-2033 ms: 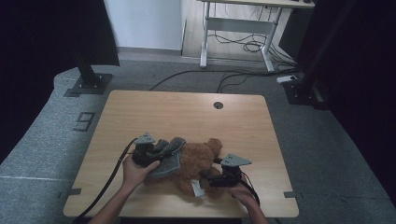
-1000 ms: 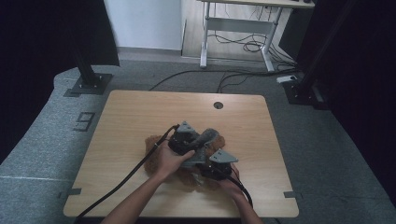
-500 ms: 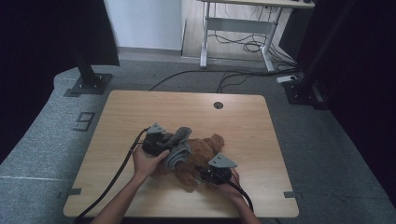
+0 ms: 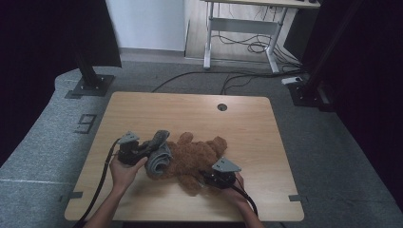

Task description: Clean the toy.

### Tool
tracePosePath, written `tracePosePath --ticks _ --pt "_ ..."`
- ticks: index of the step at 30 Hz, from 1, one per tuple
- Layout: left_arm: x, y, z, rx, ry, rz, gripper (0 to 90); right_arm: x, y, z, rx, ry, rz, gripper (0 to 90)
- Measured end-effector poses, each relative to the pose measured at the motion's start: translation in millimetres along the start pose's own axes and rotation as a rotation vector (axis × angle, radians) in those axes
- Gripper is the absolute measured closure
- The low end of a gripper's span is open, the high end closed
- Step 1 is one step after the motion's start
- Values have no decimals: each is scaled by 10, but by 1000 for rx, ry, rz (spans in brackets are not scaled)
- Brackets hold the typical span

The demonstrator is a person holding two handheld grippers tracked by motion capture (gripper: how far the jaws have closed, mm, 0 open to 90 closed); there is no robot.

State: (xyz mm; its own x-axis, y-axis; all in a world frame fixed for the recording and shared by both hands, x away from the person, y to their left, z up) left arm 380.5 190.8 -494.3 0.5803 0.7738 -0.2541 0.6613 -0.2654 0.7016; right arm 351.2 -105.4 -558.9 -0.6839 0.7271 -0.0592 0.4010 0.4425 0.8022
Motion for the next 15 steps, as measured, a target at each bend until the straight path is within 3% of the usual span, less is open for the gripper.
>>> tracePosePath --ticks 5,9,15 --pt "-19 39 -44 7 6 7 767 -16 -4 2 -4 11 9 406" --pt "-270 251 60 19 -25 69 769 -26 -7 0 -7 18 18 405" --pt "-769 600 485 89 -99 153 769 -17 -11 -3 -11 16 17 405"
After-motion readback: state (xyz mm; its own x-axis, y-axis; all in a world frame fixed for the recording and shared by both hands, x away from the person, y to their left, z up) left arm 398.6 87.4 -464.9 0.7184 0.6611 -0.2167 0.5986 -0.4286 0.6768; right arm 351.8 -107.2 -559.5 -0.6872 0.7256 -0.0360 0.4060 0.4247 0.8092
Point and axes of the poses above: each handheld gripper's, and its own axes: z roughly forward along the jaws, y roughly out of its top, x roughly to its left, the point moved 4 cm from there along z, roughly forward along the jaws, and after that the axes turned 12 degrees about x, right-handed, at the moved point
